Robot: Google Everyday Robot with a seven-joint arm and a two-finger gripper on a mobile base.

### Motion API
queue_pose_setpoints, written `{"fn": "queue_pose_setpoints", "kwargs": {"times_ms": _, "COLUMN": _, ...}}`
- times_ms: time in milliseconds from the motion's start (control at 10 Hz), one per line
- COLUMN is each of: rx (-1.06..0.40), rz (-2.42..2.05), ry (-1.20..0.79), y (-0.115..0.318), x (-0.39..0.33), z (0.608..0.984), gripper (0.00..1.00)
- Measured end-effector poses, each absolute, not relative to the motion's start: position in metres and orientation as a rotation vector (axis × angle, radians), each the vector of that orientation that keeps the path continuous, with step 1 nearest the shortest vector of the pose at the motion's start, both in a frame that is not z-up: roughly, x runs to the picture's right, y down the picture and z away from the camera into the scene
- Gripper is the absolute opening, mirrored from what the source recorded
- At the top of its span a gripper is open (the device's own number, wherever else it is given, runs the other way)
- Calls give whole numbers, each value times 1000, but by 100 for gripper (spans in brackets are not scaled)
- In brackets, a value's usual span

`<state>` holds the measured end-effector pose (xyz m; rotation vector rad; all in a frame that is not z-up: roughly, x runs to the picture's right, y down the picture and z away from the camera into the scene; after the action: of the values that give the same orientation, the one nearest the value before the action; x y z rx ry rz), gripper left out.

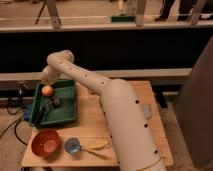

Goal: Place apple in red bowl

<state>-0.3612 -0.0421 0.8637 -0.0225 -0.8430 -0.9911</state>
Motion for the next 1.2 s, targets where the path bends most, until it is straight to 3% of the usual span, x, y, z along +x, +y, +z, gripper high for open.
{"fn": "queue_pose_setpoints", "kwargs": {"times_ms": 500, "rx": -4, "rz": -1009, "ry": -912, "y": -23, "x": -367, "z": 893, "gripper": 77}}
{"fn": "queue_pose_setpoints", "kwargs": {"times_ms": 1200, "rx": 2, "rz": -1059, "ry": -944, "y": -13, "x": -381, "z": 912, "gripper": 80}}
